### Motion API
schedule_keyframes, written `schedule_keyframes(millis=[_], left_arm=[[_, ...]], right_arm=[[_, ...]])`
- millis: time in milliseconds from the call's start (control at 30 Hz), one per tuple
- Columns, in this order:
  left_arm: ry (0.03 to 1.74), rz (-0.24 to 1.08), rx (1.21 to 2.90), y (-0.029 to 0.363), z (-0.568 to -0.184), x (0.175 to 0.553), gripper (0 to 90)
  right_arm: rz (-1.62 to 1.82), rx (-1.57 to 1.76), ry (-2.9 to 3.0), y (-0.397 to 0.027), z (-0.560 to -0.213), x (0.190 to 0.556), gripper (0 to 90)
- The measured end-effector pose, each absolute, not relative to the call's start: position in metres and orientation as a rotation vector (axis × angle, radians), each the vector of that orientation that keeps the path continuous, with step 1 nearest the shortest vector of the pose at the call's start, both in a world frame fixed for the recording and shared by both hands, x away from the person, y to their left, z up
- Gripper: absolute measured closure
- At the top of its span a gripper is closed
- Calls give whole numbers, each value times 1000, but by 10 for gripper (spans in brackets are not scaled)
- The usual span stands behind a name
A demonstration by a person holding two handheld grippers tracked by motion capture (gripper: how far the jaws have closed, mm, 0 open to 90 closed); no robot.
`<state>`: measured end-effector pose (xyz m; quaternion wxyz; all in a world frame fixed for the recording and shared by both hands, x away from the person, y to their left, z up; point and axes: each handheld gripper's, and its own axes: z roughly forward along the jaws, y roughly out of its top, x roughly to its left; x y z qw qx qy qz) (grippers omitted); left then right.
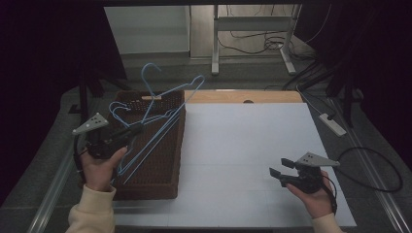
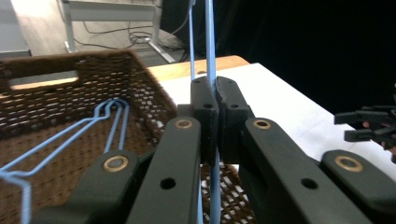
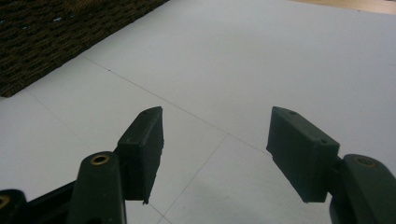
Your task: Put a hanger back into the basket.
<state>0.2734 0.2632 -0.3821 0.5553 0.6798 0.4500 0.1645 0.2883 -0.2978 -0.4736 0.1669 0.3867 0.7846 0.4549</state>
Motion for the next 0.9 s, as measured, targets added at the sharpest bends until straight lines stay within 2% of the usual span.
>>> schedule_keyframes(millis=[367, 900], left_arm=[[1108, 440, 1618, 293, -390, 276, 873], [1176, 453, 1705, 303, -408, 286, 872]], right_arm=[[1292, 1098, 2236, -298, -475, 288, 370], [1278, 1094, 2239, -298, -476, 288, 371]])
